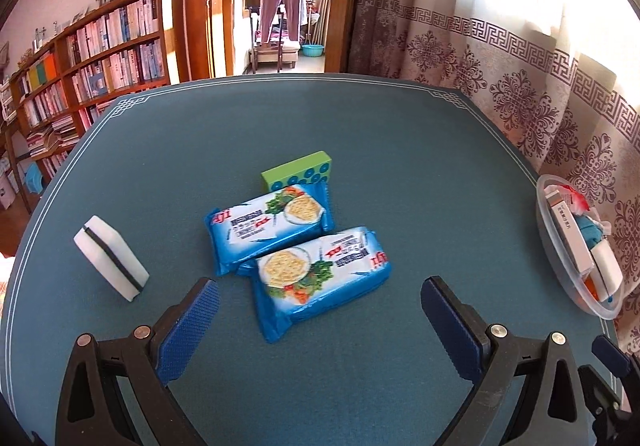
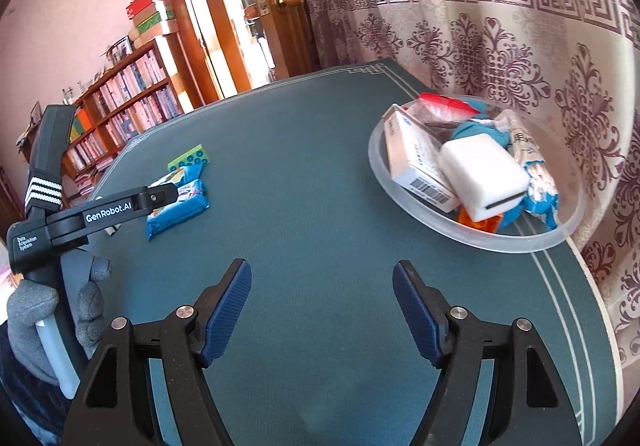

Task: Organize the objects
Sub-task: 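Withdraw both tools from the bowl toward the biscuit packs, then grasp a blue cracker biscuit pack with the right tool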

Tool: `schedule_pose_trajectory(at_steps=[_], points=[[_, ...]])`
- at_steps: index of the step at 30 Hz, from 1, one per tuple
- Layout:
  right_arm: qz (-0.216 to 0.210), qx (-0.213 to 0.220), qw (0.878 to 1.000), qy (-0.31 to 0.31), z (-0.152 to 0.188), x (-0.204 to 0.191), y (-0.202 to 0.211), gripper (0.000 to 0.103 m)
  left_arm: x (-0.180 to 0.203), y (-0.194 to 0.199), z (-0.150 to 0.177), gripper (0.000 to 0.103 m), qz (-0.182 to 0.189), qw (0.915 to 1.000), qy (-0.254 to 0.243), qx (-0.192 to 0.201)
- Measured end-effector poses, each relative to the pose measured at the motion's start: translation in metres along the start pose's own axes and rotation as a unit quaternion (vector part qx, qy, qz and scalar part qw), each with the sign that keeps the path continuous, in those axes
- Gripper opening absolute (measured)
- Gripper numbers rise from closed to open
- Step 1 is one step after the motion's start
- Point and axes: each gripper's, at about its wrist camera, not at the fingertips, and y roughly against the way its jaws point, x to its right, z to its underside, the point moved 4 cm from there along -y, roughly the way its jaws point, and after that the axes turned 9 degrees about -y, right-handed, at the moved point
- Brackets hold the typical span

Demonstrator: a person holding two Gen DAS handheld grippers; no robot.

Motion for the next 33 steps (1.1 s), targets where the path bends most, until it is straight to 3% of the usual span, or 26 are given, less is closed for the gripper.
schedule_pose_trajectory(at_steps=[9,23,33], points=[[-0.048,-0.037,0.998,0.031,0.003,-0.056,-0.031,0.075,-0.053,0.007,0.012,0.103,-0.033,0.9985,0.044,-0.001],[-0.106,-0.095,0.989,0.046,0.005,-0.119,-0.080,0.075,-0.095,0.019,0.023,0.103,-0.053,0.9950,0.085,0.007],[-0.110,-0.109,0.987,0.041,-0.004,-0.147,-0.117,0.075,-0.121,0.020,0.033,0.103,-0.080,0.9905,0.112,0.010]])
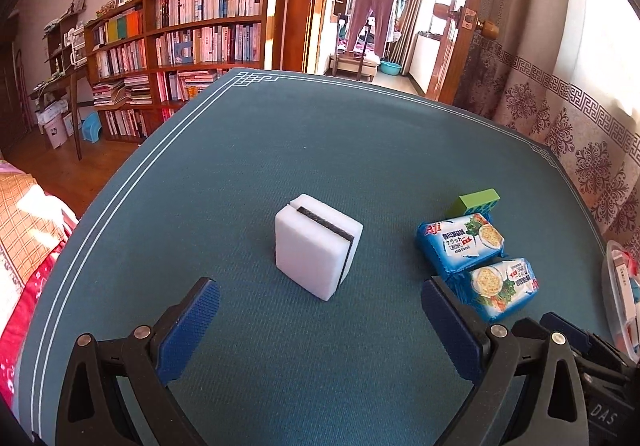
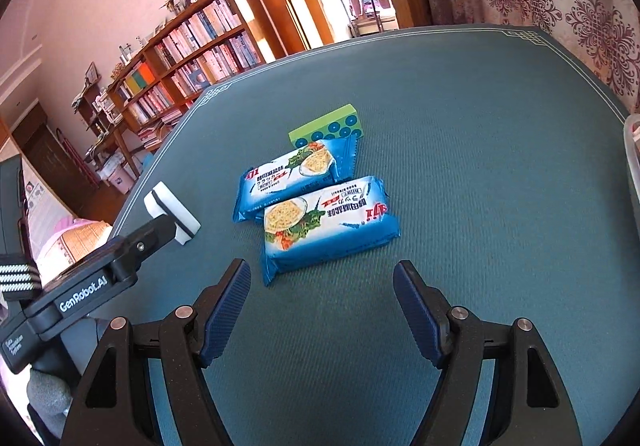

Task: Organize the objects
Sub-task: 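Grasp a blue cracker biscuit pack with the right tool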

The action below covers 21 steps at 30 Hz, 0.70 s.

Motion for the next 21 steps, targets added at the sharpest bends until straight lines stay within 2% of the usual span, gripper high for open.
schedule_pose_trajectory(at_steps=[15,21], points=[[0.031,0.011,0.999,-0.011,-0.026,-0.010,-0.032,0.084,-0.008,-0.003,0.005,0.103,-0.007,0.9998,0.018,-0.010],[0.065,0.016,0.997,0.025,-0.030,-0.013,-0.043,0.085,-0.007,-0.004,0.006,0.103,-0.005,0.9998,0.017,-0.013]])
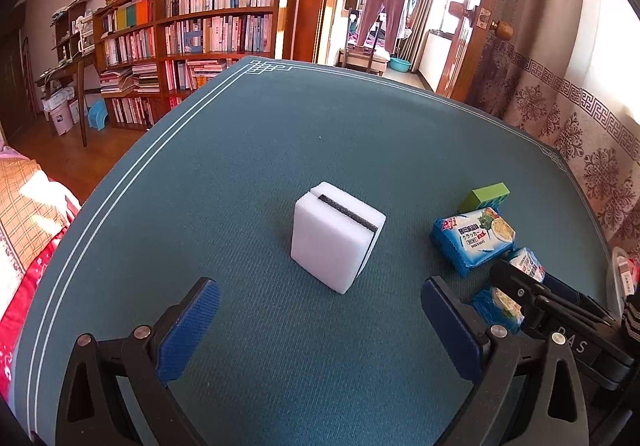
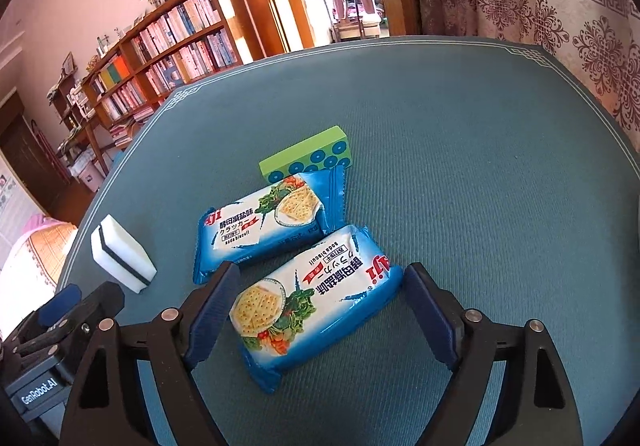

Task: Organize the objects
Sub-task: 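Grasp a blue cracker biscuit pack with the right tool, then grasp the other biscuit pack with the left tool while the right tool holds its pack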

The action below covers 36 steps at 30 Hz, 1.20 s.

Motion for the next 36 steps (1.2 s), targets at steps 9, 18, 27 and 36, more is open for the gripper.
schedule_pose_trajectory(at_steps=[9,18,27,36], points=[[0.050,0.009,0.996,0.069,0.014,-0.003,0.002,0.085,-0.002,-0.001,0.000,0.103,0.000,1.0000,0.002,-0.002],[0.055,0.019,0.997,0.052,0.014,0.030,0.019,0.051,0.007,0.000,0.001,0.103,-0.005,0.9998,-0.019,0.004],[0.048,0.026,0.998,0.040,0.014,0.053,0.029,0.044,0.021,0.005,-0.002,0.103,-0.007,0.9991,-0.042,0.006],[0.042,0.029,0.998,0.028,0.019,0.067,0.039,0.044,0.068,0.006,-0.013,0.103,0.002,0.9925,-0.121,0.020]])
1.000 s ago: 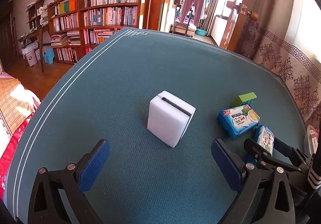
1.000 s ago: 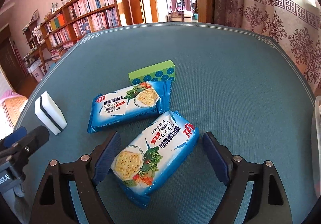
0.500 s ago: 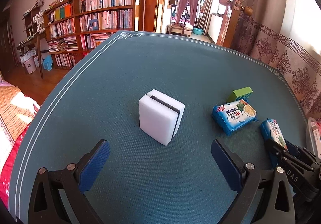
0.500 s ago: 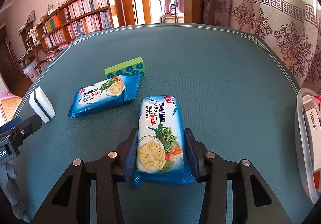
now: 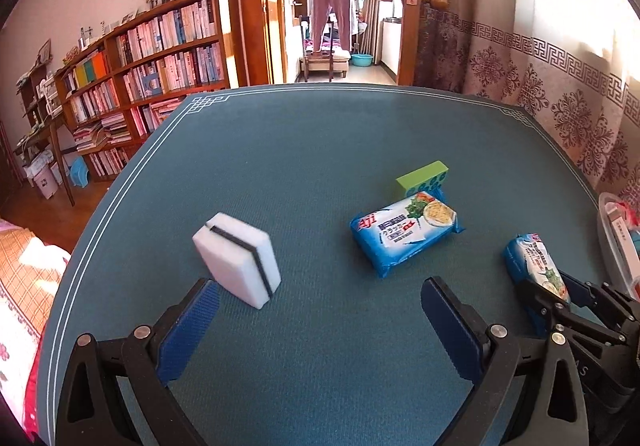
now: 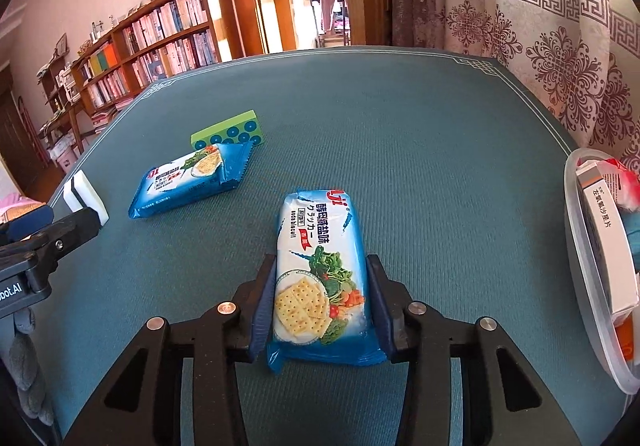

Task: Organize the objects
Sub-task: 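Grasp the other biscuit pack with the left tool while the right tool holds its pack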

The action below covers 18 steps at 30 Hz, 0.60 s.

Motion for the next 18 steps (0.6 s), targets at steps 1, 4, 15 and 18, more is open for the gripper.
schedule_pose_trajectory(at_steps=[1,4,15,18], points=[[-0.002,0.000,1.000,-0.001,0.001,0.001,0.000,0.044,0.006,-0.002,-0.004,0.103,-0.001,0.9999,-0.013,0.003],[-0.008,0.000,1.000,-0.006,0.000,0.003,0.001,0.044,0.025,-0.011,-0.015,0.103,0.011,0.9986,-0.051,0.007],[-0.022,0.001,1.000,-0.016,0.000,0.006,0.001,0.044,0.052,-0.060,-0.030,0.103,0.031,0.9942,-0.099,-0.029],[-0.025,0.001,1.000,-0.018,0.000,0.007,0.001,0.044,0.050,-0.071,-0.032,0.103,0.033,0.9937,-0.099,-0.041]])
